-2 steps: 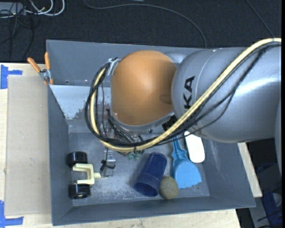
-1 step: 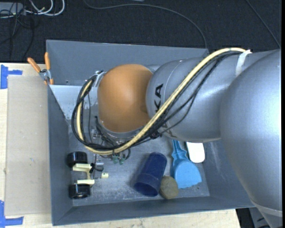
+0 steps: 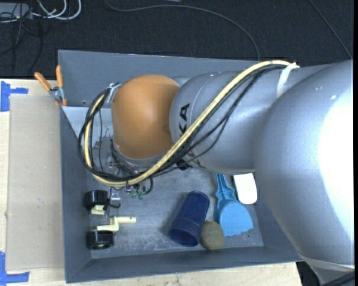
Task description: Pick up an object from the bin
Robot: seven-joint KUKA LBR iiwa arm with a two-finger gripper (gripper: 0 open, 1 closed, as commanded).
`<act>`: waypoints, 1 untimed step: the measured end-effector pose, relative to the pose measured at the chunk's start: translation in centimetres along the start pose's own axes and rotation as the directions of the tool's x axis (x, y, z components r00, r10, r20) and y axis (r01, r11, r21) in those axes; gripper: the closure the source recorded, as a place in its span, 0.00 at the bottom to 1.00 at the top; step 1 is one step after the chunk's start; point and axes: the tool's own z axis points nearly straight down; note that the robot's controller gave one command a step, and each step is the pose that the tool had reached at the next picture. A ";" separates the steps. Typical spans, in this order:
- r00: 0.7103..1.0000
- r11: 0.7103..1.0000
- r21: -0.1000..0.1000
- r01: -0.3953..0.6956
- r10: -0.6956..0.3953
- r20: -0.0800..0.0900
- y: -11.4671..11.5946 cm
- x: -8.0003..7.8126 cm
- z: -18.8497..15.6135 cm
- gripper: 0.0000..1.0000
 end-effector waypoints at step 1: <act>0.998 0.998 0.000 0.060 -0.060 0.002 -0.4 0.4 3.4 0.00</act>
Offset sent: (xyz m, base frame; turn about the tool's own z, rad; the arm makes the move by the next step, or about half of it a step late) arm 0.0040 -0.0034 -0.0867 0.0834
